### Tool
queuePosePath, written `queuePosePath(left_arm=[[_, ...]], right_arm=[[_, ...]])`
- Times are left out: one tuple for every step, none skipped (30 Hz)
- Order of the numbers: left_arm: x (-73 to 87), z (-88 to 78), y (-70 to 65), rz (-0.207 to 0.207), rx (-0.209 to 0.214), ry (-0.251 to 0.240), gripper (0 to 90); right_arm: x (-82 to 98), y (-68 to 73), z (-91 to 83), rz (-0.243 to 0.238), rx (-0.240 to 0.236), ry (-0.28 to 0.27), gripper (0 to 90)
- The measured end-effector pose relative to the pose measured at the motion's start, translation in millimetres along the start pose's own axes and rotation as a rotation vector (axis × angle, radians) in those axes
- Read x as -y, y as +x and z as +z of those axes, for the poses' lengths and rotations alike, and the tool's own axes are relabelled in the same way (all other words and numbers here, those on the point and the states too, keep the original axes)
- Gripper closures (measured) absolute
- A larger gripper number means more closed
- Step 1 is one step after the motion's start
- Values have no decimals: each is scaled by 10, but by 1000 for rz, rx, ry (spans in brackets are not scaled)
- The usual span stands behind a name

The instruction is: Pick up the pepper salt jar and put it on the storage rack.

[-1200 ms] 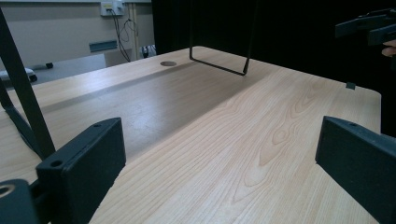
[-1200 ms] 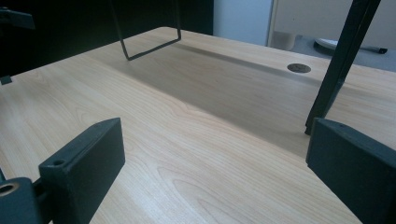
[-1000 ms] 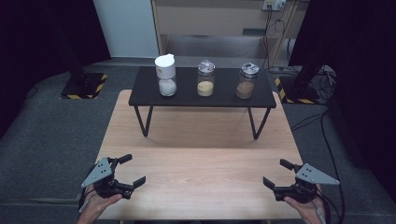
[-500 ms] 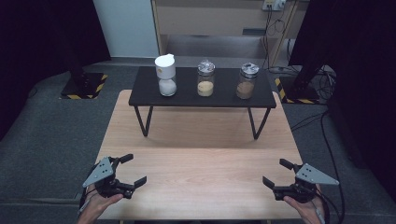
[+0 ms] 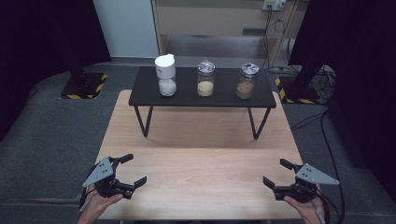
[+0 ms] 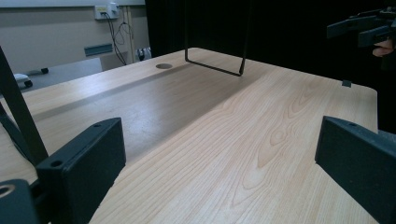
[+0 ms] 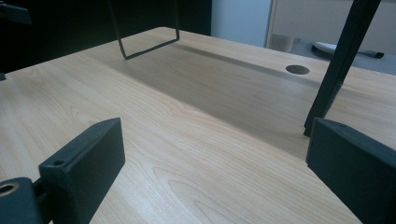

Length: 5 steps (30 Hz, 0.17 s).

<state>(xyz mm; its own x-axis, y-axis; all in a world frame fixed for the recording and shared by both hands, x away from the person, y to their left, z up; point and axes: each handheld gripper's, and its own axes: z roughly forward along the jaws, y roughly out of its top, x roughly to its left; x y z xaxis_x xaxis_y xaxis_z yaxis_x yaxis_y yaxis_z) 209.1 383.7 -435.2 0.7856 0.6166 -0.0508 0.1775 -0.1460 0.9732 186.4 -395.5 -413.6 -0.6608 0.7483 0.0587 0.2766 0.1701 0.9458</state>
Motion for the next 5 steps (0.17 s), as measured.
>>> queuePosePath(left_arm=[[0,1,0,0,0,0,5],[-2,1,0,1,0,1,5],[-2,1,1,1,0,2,5],[-1,1,1,1,0,2,5],[0,1,1,0,-1,1,5]], right_arm=[[0,-1,-1,0,0,0,50],[0,-1,-2,1,0,-1,50],[1,-2,-2,1,0,-1,49],[3,-2,-1,1,0,-3,49],[5,-4,0,2,-1,-4,49]])
